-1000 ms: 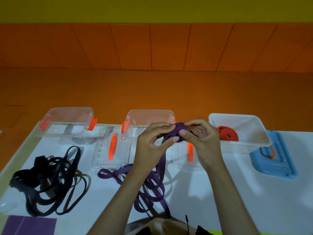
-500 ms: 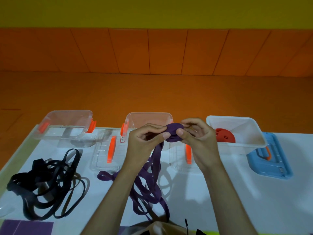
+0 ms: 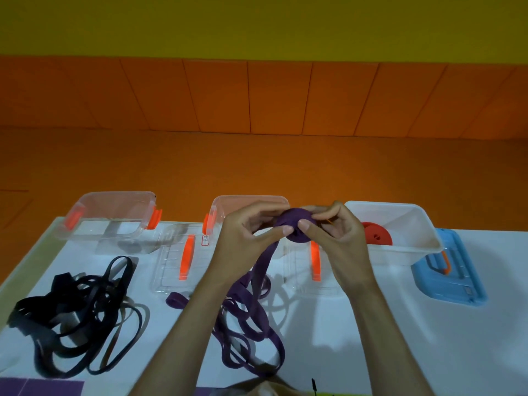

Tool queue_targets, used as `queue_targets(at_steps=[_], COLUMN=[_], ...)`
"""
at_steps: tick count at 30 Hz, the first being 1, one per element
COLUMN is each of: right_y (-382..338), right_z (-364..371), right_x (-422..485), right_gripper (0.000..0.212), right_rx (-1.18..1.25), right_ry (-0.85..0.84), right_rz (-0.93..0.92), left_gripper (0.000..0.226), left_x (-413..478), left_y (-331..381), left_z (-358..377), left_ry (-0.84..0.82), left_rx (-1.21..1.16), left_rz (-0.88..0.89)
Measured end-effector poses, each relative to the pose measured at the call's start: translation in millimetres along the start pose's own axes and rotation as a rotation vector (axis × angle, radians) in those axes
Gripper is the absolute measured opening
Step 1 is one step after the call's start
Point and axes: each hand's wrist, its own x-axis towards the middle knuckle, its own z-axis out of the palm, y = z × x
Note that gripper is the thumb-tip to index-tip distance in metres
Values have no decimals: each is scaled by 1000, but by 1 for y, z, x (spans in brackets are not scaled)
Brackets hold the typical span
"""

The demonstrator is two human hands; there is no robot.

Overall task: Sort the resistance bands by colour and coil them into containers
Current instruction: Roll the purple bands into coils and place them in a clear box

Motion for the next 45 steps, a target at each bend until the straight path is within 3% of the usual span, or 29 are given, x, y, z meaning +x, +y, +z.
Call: queue_targets(at_steps=[3,6,11,16,20,26,34,40,45], right_y=[-13,-20,-22,-32,-36,-42,-38,-36,-32], right_z=[-2,5,10,-3,-5,-1,1,-4,0], right_x=[2,3,0,4,5,6,5,5,5], right_gripper=[32,21,17,32,29,23,21,12,14], right_rx=[3,41,25,-35,-85,-141,-17,171,78], right_ry=[37,109,62,51,75,29,60,-49,110], right_rz=[-69,-100,-95,-109,-172,-262,-220,-71,-83], left_gripper=[35,30,37,33,33,27,37,23,22], left_x=[2,4,8,5,0,2,7,5,2], left_y=[9,12,20,24,20,21,24,13,-8], left_z=[9,15,5,13,17,7,6,14,24], left_ry=[90,134,66,78,37,53,-5,37,70], left_rx=[-39,-56,15,-1,-93,-27,-40,-73,-87], left_rz=[50,94,93,47,-12,-25,21,93,50])
